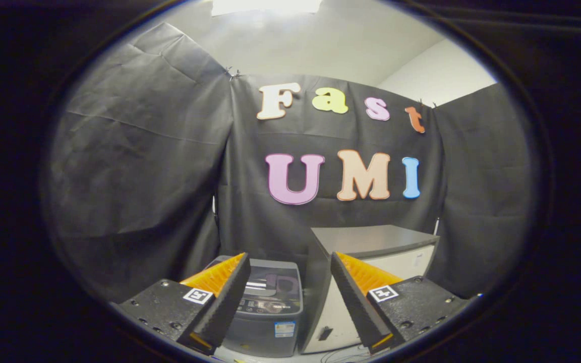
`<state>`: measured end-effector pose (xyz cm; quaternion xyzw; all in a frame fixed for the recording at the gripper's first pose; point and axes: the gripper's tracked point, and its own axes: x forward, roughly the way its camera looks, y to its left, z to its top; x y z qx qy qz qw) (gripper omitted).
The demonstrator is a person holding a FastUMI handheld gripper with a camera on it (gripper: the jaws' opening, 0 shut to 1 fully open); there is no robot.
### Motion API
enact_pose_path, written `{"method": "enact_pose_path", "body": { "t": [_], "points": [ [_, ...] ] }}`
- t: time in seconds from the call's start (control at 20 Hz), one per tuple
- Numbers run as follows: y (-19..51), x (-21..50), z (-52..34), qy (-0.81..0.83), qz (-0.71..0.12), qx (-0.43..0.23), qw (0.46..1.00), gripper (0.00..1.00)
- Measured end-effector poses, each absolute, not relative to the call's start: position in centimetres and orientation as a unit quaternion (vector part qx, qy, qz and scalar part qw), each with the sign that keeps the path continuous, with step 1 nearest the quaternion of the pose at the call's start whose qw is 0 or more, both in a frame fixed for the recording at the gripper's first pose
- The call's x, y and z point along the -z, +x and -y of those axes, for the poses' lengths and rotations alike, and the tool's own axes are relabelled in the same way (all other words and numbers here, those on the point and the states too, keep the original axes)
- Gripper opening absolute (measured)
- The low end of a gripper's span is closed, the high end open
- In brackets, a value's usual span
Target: Put the clothes into the washing machine and then close the washing machine lid.
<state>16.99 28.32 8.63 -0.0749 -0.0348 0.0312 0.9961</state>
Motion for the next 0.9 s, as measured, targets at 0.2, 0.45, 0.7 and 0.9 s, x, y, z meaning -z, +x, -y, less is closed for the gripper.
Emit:
{"method": "enact_pose_path", "body": {
  "t": [0.2,0.45,0.7,0.9],
  "points": [
    [15.1,-7.0,-27.0,-0.058,0.019,-0.037,0.997,0.97],
    [13.8,-5.6,-26.2,-0.077,0.006,-0.045,0.996,0.97],
    [13.9,-5.5,-26.2,-0.055,0.006,-0.051,0.997,0.97],
    [13.9,-5.2,-26.5,-0.048,0.004,-0.056,0.997,0.97]
  ]
}}
